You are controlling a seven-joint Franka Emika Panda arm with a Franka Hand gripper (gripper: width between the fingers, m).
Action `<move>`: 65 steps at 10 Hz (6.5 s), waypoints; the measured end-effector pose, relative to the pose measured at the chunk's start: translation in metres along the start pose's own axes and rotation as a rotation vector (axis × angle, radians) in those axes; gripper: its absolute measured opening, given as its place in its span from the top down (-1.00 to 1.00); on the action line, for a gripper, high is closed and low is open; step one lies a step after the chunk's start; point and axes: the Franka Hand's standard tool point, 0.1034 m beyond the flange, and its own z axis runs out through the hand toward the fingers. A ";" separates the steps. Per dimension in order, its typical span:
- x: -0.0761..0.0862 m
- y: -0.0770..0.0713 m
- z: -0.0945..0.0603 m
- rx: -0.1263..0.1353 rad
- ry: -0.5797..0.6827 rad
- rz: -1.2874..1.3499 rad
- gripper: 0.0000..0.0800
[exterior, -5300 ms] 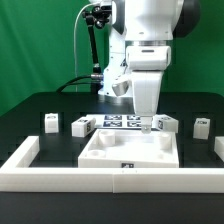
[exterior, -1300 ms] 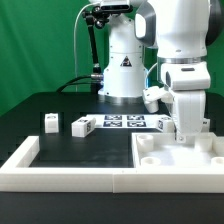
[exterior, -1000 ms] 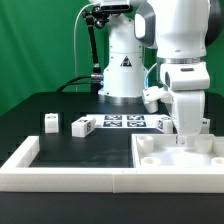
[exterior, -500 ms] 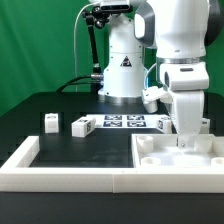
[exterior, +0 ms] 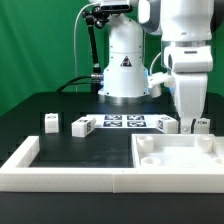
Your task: Assemble one leg
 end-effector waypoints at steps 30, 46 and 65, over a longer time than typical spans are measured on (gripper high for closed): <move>0.044 -0.033 0.012 0.102 0.047 1.777 -0.62; 0.047 -0.061 0.038 0.875 -0.686 1.581 -0.62; 0.044 -0.059 -0.008 0.906 -0.703 1.515 0.27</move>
Offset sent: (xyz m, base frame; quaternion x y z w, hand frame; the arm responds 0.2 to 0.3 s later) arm 0.0000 0.0000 0.0000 0.0000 0.0000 0.0000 1.0000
